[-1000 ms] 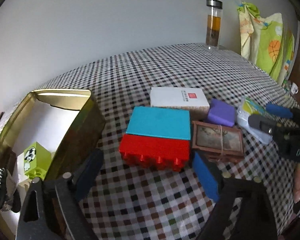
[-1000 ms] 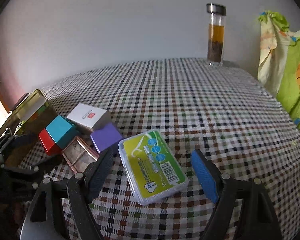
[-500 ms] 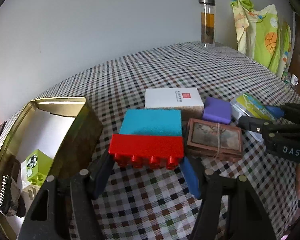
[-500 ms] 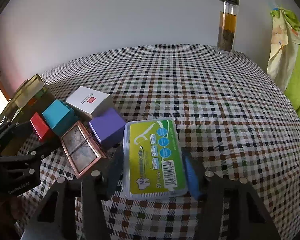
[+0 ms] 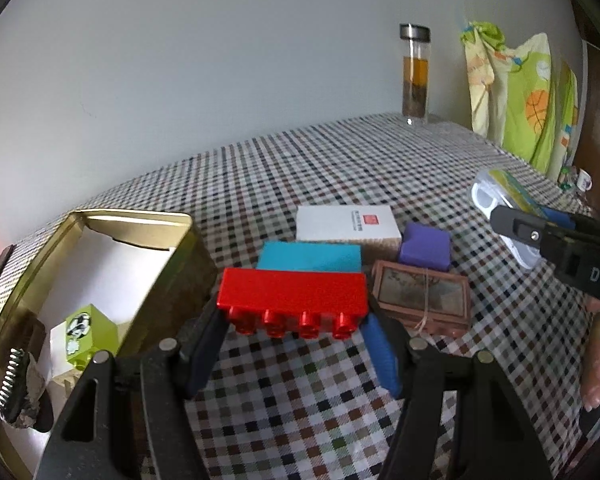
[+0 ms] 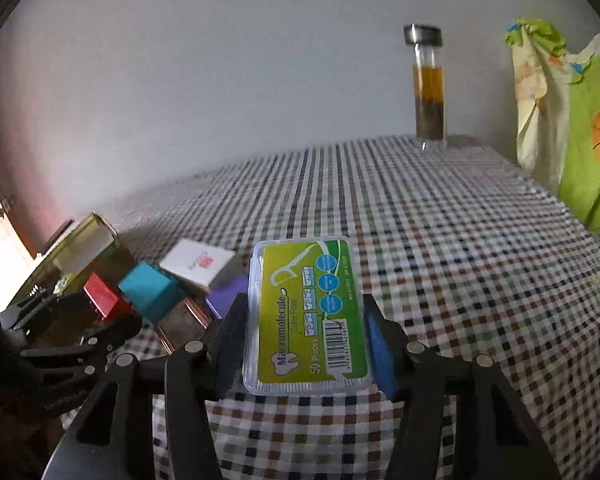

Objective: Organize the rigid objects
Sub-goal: 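Grasp the clear floss-pick case with the right gripper while the left gripper grasps the red brick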

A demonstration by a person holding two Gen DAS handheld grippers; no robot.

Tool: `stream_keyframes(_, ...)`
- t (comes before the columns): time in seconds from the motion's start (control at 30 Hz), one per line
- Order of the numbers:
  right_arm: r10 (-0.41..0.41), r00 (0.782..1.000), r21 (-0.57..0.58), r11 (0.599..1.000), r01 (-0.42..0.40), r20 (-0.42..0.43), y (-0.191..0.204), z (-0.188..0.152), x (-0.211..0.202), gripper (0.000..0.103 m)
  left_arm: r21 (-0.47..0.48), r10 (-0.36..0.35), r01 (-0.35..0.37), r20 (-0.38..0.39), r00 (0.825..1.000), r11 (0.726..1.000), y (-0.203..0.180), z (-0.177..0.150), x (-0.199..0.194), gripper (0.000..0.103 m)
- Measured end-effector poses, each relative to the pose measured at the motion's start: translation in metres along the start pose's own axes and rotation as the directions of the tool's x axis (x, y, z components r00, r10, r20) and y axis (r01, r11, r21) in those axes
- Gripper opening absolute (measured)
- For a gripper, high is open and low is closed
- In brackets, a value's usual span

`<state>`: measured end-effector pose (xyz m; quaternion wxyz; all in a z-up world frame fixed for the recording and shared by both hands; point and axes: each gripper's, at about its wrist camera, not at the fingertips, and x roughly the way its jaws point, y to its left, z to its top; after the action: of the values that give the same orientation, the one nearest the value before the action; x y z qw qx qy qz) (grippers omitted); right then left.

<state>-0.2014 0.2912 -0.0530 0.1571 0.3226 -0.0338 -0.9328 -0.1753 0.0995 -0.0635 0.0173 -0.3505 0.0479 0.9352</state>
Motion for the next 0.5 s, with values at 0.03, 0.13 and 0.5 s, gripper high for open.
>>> stream_keyframes(0.03,0.002,1.0,0.001,1.0,-0.002,0.02,0.001,0.0,-0.003,0.057,-0.003,0.001,-0.001,0.008,1.0,1.0,0.001,-0.001,-0.002,0.065)
stream_keyframes(0.13,-0.001,0.999,0.002,1.0,0.001,0.05,0.002,0.001,-0.005,0.057,-0.015,0.017,-0.017,0.036,0.999,1.0,0.002,-0.001,-0.006,0.065)
stream_keyframes(0.5,-0.062,0.994,-0.013,0.998,0.063,0.091,0.006,0.002,-0.009,0.057,-0.062,0.102,-0.093,0.159,0.982,0.994,0.009,-0.005,-0.028,0.065)
